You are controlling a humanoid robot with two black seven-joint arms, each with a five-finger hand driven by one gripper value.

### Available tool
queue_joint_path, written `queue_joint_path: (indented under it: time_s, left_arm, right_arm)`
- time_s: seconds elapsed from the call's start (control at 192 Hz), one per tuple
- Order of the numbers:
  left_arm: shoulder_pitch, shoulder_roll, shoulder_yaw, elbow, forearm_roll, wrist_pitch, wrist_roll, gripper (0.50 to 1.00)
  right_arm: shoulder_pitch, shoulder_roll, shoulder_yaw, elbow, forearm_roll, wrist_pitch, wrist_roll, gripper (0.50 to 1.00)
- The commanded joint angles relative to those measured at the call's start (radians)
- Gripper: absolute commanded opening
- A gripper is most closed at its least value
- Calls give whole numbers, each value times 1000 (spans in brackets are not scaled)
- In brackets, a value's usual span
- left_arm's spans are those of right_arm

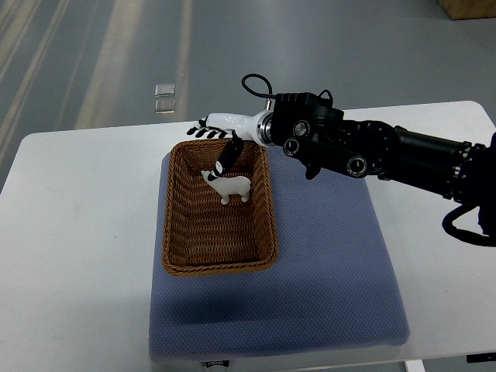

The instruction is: Place white bear in brown basket with right hand

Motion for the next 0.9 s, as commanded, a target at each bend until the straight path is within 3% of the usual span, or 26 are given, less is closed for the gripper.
queue_joint_path:
  time_s: [0.0, 0.078, 0.182, 0.339, 0.448, 0.714, 0.896]
  left_arm:
    - [0, 0, 0, 0, 0, 0, 0, 1000]
    - [0, 0, 0, 0, 0, 0, 0, 1000]
    - [0, 0, 0, 0, 0, 2, 0, 1000]
    - [0, 0, -2, -2, 0, 0, 0, 1000]
    - [0, 0, -2, -2, 0, 0, 0, 1000]
    - [0, 0, -2, -3, 0, 2, 0, 1000]
    - [0, 0, -2, -6, 0, 5, 0, 1000]
  right_arm:
    - [-4, 0, 125, 0, 2, -6, 14, 909]
    - [-43, -28, 220, 3, 6, -9, 39, 913]
    - [-210, -75, 436, 9, 15, -48, 110, 913]
    - [-431, -46, 829, 12, 95, -50, 146, 915]
    - [-537, -23, 972, 11, 225, -35, 185, 921]
    - [-616, -12, 1059, 4, 601, -32, 271, 924]
    - [-621, -12, 1061, -3, 681, -4, 278, 924]
